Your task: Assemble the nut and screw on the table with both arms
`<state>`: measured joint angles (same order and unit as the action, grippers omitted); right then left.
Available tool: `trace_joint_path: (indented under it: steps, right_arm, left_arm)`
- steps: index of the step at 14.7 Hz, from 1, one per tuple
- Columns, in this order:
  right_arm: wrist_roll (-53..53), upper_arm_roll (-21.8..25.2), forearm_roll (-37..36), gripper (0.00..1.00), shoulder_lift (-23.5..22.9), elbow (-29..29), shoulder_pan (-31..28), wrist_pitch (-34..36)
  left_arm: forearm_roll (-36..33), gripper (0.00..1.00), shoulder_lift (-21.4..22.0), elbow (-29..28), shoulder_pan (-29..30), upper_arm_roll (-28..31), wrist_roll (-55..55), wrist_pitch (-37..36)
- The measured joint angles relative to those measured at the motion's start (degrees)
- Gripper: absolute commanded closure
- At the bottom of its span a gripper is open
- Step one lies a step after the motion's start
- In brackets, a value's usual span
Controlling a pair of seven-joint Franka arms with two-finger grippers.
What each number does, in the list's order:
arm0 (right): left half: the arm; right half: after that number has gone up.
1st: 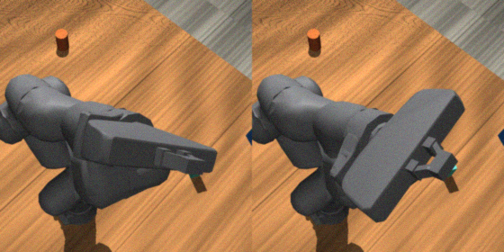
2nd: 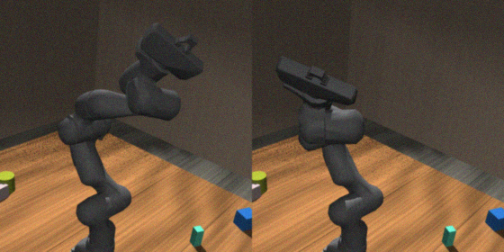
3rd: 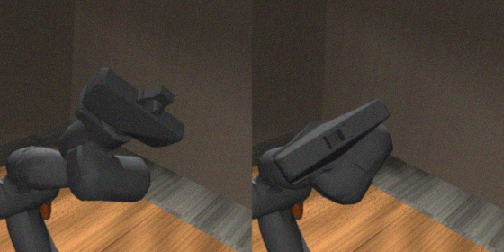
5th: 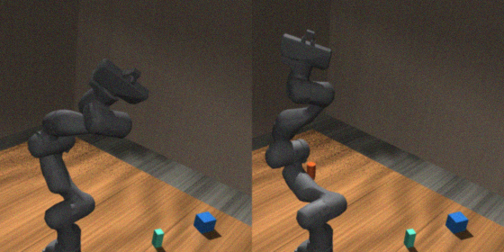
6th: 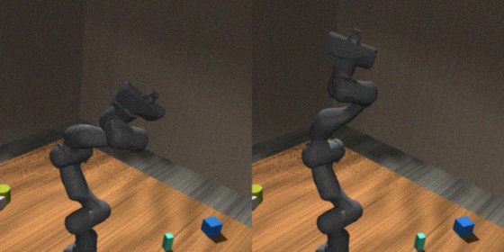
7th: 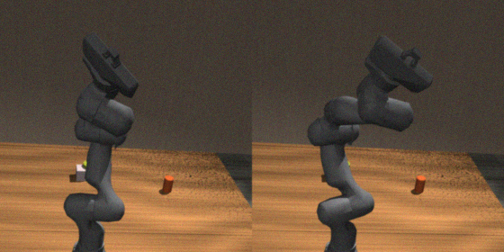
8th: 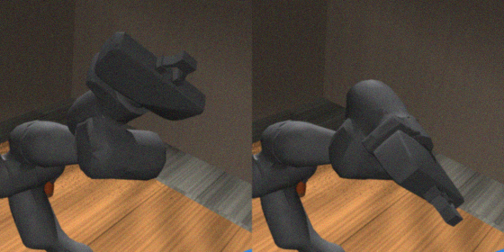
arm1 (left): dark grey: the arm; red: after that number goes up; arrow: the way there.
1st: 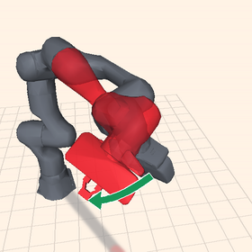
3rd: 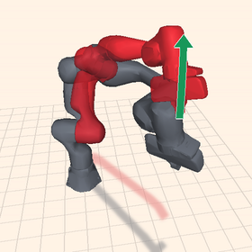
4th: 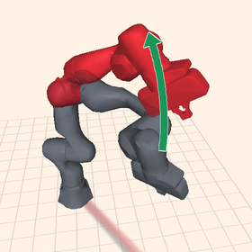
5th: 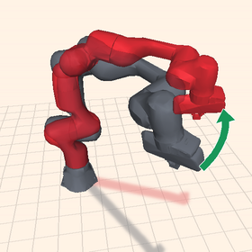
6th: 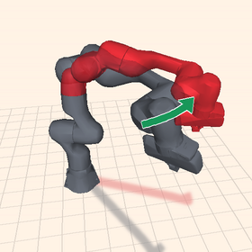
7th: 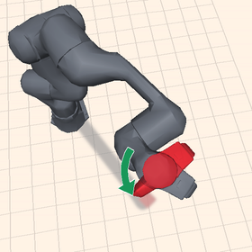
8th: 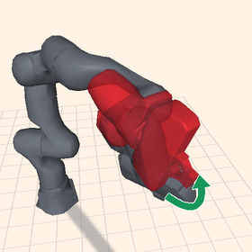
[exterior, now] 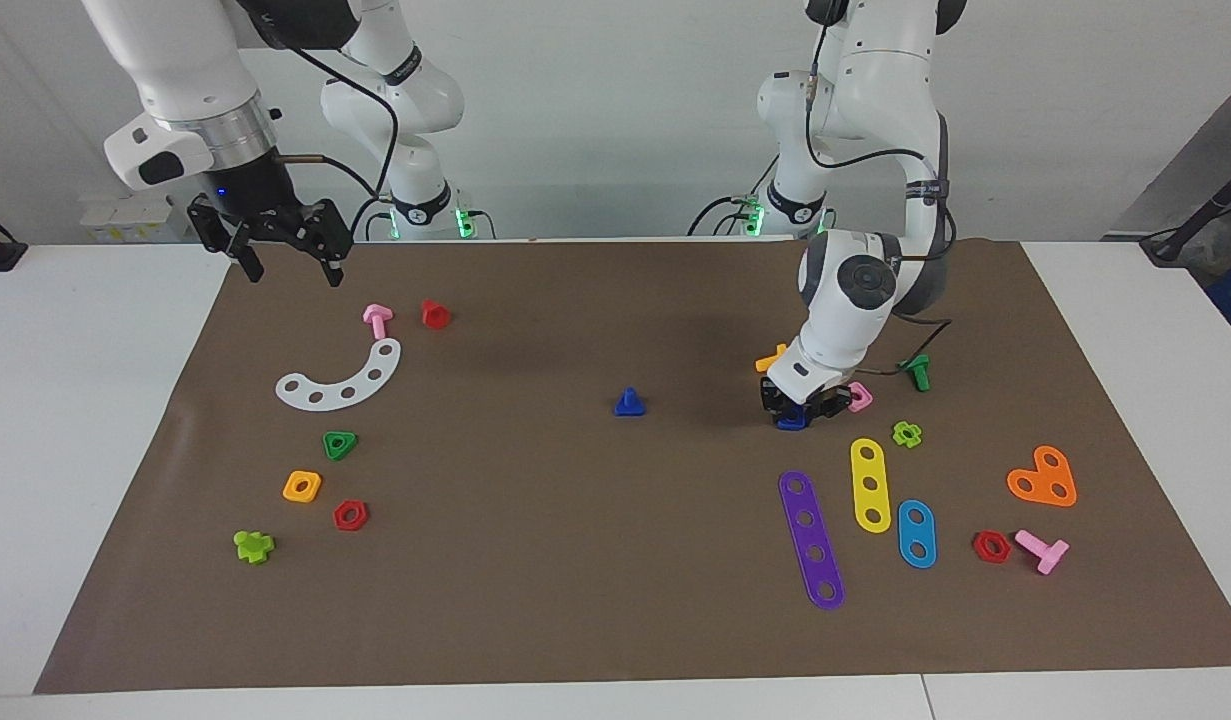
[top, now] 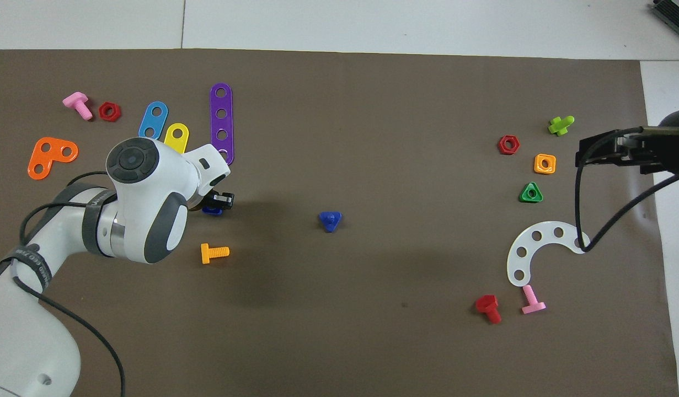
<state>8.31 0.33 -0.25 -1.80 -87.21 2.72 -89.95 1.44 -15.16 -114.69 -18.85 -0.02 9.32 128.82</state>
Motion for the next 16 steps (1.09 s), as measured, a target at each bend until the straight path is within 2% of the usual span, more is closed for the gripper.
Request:
trace_joint_path:
  steps: [7, 12, 16]
  right_arm:
    - [-0.2, 0.1, 0.0, 0.0, 0.0, -0.4, -1.2, 0.8]
    - [-0.2, 0.0, 0.0, 0.0, 0.0, -0.4, -1.2, 0.8]
    - [-0.2, -0.1, 0.0, 0.0, 0.0, -0.5, -1.2, 0.8]
  left_arm:
    - [1.1, 1.0, -0.5, 6.2, -12.0, -0.3, 21.5, -3.9]
    - [4.5, 1.0, -4.4, 12.9, -17.6, -0.3, 28.1, -5.3]
    - [5.3, 1.0, -8.0, 15.4, -19.7, -0.3, 29.3, -4.8]
